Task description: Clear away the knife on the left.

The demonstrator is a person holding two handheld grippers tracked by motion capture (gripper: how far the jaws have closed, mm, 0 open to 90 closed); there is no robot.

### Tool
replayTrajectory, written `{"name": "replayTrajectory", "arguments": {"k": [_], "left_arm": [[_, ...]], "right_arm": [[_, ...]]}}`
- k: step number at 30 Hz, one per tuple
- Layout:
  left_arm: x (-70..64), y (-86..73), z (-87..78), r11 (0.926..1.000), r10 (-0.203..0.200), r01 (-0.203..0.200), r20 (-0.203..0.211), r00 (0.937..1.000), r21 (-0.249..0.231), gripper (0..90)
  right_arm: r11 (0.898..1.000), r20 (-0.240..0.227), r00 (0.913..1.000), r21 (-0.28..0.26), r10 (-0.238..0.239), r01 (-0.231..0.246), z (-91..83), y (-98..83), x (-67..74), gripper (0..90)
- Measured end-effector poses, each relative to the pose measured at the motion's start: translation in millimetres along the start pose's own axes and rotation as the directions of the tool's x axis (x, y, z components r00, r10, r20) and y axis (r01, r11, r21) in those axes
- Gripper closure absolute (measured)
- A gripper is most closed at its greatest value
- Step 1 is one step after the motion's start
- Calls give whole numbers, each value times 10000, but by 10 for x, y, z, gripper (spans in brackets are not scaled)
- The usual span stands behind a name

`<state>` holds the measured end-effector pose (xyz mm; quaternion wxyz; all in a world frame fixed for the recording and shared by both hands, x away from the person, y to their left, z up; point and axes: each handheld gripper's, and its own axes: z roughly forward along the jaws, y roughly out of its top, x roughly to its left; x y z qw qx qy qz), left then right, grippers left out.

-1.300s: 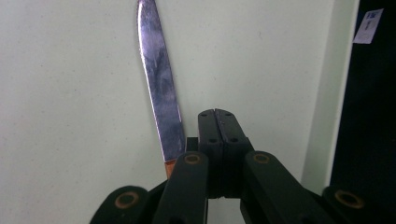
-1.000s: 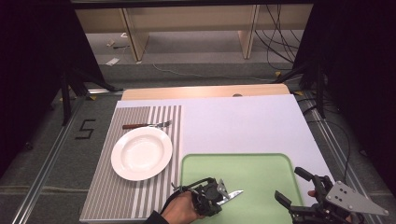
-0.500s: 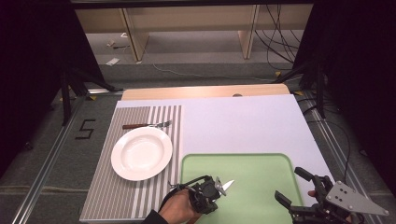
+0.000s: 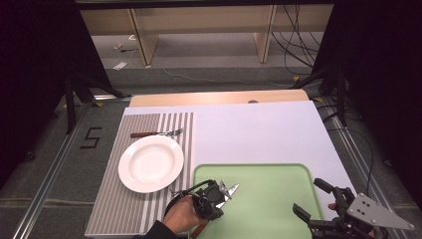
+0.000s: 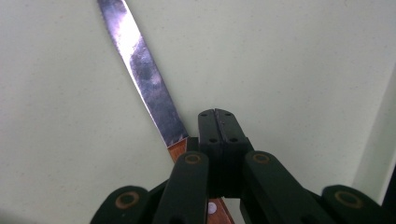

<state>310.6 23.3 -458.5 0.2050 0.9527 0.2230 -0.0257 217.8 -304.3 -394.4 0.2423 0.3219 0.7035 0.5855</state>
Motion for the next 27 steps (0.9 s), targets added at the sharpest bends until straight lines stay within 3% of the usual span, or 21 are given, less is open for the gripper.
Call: {"name": "replayTrajectory", "arguments": {"k": [19,27], "left_arm": [[170,-103,-74,9986,-516,523,-503,9974,127,898],[211,-145,-89,9974,-665,680,-523,9964,256,898]], "right_arm": [[10000,6,10000,-31,10,-10,-1,0,1,70],[10000,12,10000,-41,14,-14,-3,1,0,70]]}}
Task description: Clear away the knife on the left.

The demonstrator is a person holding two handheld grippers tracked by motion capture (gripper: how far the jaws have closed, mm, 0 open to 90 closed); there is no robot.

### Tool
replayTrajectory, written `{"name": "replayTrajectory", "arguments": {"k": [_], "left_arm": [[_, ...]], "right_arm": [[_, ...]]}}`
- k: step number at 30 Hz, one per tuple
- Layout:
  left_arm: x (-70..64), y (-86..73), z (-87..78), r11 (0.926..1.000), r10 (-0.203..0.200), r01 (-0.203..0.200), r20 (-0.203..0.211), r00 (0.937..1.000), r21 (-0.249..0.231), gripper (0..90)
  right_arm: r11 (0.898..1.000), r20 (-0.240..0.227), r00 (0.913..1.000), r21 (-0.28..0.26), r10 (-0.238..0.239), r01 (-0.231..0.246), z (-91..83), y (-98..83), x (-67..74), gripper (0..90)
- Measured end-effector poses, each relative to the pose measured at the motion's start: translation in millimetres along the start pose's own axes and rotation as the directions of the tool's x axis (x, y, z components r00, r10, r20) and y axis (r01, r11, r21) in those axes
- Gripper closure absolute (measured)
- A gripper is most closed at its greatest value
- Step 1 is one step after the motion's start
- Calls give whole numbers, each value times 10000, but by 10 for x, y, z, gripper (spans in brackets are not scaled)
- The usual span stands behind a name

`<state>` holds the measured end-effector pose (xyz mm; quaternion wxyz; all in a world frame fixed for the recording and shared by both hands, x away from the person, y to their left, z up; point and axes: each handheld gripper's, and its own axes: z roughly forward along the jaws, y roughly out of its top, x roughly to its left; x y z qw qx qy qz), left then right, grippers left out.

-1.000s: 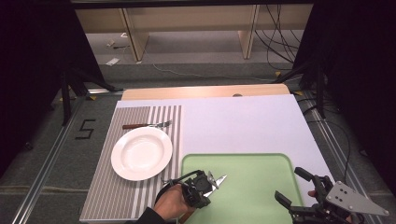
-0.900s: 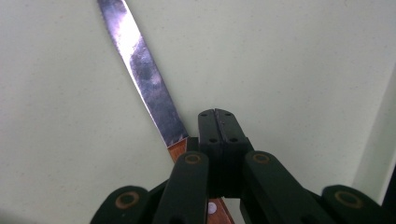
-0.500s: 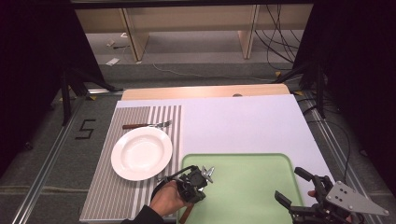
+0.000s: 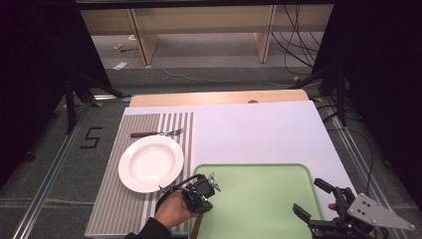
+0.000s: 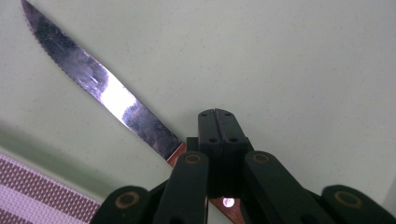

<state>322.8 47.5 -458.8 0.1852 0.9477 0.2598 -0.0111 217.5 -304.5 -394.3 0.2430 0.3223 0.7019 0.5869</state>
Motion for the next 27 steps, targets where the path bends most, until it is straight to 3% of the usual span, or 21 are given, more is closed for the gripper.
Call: {"name": "replayTrajectory", "arguments": {"k": [27], "left_arm": [[119,-96,-54,9982,-549,553,-178,9983,213,897]], "right_arm": [[10000,-25,10000,-3,-3,3,-2,1,5,70]]}}
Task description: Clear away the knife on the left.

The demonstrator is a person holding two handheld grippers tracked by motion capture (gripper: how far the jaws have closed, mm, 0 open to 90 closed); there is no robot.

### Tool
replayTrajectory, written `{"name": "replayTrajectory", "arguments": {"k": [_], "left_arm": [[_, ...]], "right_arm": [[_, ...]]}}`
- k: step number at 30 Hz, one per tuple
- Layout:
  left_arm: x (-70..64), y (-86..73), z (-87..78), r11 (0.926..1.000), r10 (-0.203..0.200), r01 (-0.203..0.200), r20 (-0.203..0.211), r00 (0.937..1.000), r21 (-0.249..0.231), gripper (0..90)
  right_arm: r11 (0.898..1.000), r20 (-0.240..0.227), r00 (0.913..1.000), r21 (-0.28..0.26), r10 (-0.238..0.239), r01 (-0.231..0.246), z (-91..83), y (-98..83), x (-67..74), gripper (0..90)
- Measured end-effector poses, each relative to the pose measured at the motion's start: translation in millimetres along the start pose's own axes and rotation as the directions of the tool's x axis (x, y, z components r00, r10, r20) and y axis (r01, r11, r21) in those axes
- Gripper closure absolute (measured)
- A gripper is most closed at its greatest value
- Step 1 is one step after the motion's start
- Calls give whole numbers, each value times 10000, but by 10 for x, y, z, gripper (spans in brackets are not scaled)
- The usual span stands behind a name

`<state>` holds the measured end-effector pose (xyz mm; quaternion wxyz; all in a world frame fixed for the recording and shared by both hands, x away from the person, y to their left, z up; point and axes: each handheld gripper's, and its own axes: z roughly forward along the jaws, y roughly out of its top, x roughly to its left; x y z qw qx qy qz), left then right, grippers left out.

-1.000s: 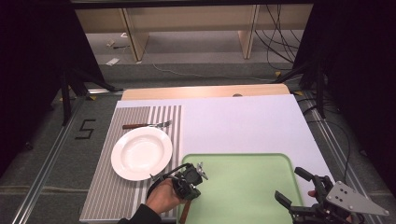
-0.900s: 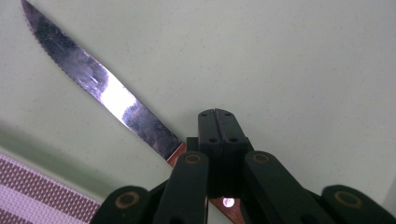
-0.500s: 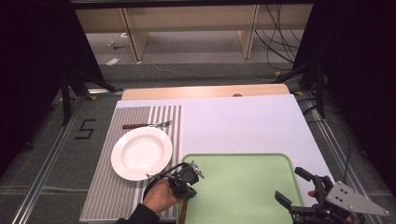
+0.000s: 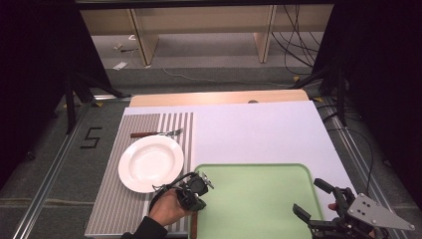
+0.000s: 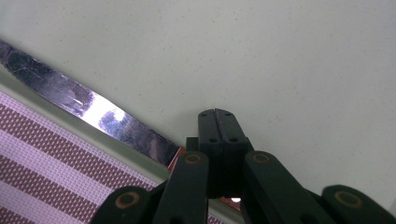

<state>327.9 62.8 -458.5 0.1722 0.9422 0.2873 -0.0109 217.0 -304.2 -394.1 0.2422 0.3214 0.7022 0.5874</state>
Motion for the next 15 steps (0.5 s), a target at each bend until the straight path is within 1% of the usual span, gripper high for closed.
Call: {"name": "replayTrajectory", "arguments": {"k": [3,4,5,7,9,10,11,14,15], "left_arm": [[4,-5,-14,9999,-66,66,39,10000,-100,878],[1,-5,-18,9999,-40,41,61,10000,-163,849],[-12,-2,-20,9998,-56,57,66,10000,-215,794],[-28,7,-21,9996,-35,38,119,9999,-275,722],[-42,13,-34,9989,41,-34,141,9999,-476,644],[-49,17,-50,9975,148,-135,173,9997,-689,616],[-58,19,-58,9960,218,-199,215,9995,-865,565],[-90,28,-95,9890,416,-399,85,9991,-1426,428],[-100,29,-101,9866,414,-396,84,9991,-1586,386]], "right_arm": [[10000,0,10000,-2,-1,1,-1,0,0,70],[10000,2,10000,2,0,0,-1,0,-1,70],[10000,1,10000,-1,1,-1,0,0,-1,70],[10000,3,10000,2,-7,7,1,0,-1,70],[10000,0,10000,1,-6,6,0,0,0,70],[10000,1,10000,-1,-6,6,0,0,0,70],[10000,4,10000,-3,1,-1,0,0,-1,70],[10000,6,10000,1,0,0,1,0,-1,70],[10000,3,10000,-1,0,0,1,0,-1,70]]}}
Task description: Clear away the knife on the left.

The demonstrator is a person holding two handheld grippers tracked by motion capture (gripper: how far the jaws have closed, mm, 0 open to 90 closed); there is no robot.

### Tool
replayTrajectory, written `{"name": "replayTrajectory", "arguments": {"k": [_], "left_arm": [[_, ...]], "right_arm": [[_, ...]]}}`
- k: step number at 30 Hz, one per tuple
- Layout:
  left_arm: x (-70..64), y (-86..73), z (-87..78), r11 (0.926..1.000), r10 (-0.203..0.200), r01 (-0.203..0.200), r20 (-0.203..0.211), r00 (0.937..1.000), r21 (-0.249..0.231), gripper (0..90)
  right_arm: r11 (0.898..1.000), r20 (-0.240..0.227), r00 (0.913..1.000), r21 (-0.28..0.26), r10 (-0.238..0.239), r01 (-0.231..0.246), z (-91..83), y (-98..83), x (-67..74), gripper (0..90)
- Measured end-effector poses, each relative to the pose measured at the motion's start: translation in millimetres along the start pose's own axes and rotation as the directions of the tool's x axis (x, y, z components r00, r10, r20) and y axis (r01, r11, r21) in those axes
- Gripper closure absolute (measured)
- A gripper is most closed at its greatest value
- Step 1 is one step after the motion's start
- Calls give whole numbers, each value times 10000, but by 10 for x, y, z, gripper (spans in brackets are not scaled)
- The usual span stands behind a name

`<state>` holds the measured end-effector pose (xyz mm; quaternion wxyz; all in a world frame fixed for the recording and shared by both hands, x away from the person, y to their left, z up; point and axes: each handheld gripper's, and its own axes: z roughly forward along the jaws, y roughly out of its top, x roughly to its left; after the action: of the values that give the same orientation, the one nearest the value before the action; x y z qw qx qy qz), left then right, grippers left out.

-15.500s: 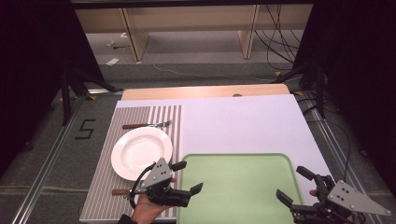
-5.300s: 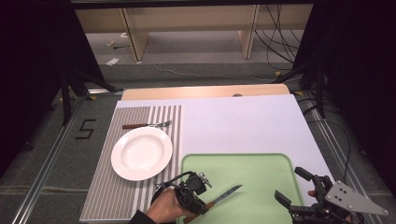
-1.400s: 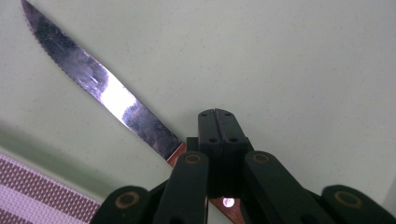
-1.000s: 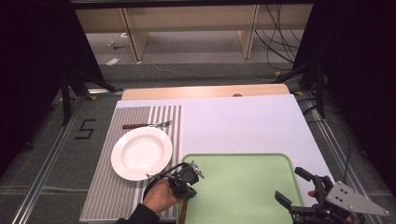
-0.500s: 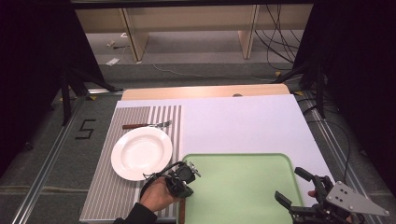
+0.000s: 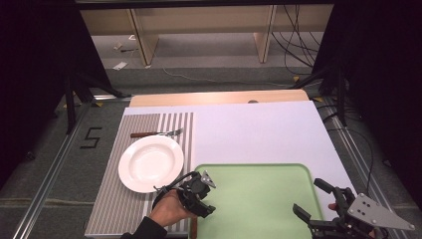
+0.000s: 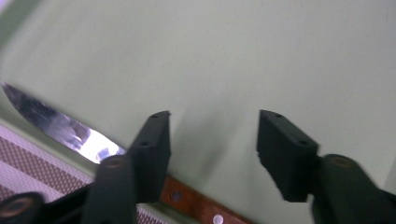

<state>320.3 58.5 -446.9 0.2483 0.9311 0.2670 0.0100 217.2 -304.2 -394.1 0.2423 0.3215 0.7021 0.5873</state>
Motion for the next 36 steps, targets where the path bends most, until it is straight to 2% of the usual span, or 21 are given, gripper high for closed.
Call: {"name": "replayTrajectory", "arguments": {"k": [5,8,10,12,14,17,18,19,21,23,24,25,27,28,30,31,32,34,36], "left_arm": [[-26,10,-44,9973,109,-102,100,9999,-721,275],[-42,11,-103,9903,20,-24,-32,10000,-1389,256],[-46,3,-145,9825,21,-37,-86,10000,-1863,241],[-52,-15,-194,9690,66,-102,-153,9999,-2470,235],[-60,-31,-243,9523,-28,-33,-193,9998,-3052,235],[-69,-69,-296,9269,-65,60,-1,10000,-3753,215],[-74,-82,-306,9216,-52,40,-20,10000,-3882,203],[-83,-107,-321,9131,7,-8,-4,10000,-4078,194],[-96,-139,-344,9057,62,-44,30,10000,-4239,170],[-113,-172,-374,8941,141,-112,31,9999,-4477,161],[-121,-191,-395,8847,116,-55,102,9999,-4662,158],[-125,-204,-410,8784,102,-27,131,9999,-4778,158],[-127,-236,-446,8590,26,85,209,9998,-5119,158],[-122,-253,-465,8524,-86,176,197,9998,-5227,159],[-118,-281,-484,8430,-174,218,132,9998,-5375,160],[-116,-292,-492,8434,-171,222,145,9997,-5369,160],[-118,-306,-494,8393,-200,252,156,9997,-5431,160],[-124,-331,-501,8367,-254,283,129,9996,-5470,160],[-133,-357,-516,8285,-256,221,14,9997,-5596,159]], "right_arm": [[10000,-2,10000,-4,-6,6,0,0,0,70],[10000,0,10000,10,17,-17,0,0,-1,70],[10000,0,10000,10,17,-17,0,-1,-1,70],[10000,2,10000,5,9,-9,0,-1,-1,70],[10000,9,10000,0,13,-13,1,-1,-2,70],[10000,9,10000,-32,28,-28,1,-2,-1,70],[10000,13,10000,-37,26,-26,0,-2,-3,70],[10000,17,10000,-34,32,-32,-1,-2,-2,70],[10000,13,10000,-32,22,-22,-4,-1,-2,70],[10000,10,10000,-30,14,-14,-4,-1,-1,70],[10000,7,10000,-35,12,-12,-4,-1,-1,70],[10000,7,10000,-37,12,-12,-4,-1,0,70],[10000,11,10000,-35,10,-10,-3,-1,0,70],[10000,18,10000,-40,10,-10,-2,-1,0,70],[10000,15,10000,-39,4,-3,-3,0,-1,70],[10000,15,10000,-44,0,0,-3,0,-1,70],[10000,16,10000,-45,1,-1,-4,0,-1,70],[10000,22,10000,-54,-10,10,-5,1,-2,70],[10000,20,10000,-65,-3,4,-5,0,-3,70]]}}
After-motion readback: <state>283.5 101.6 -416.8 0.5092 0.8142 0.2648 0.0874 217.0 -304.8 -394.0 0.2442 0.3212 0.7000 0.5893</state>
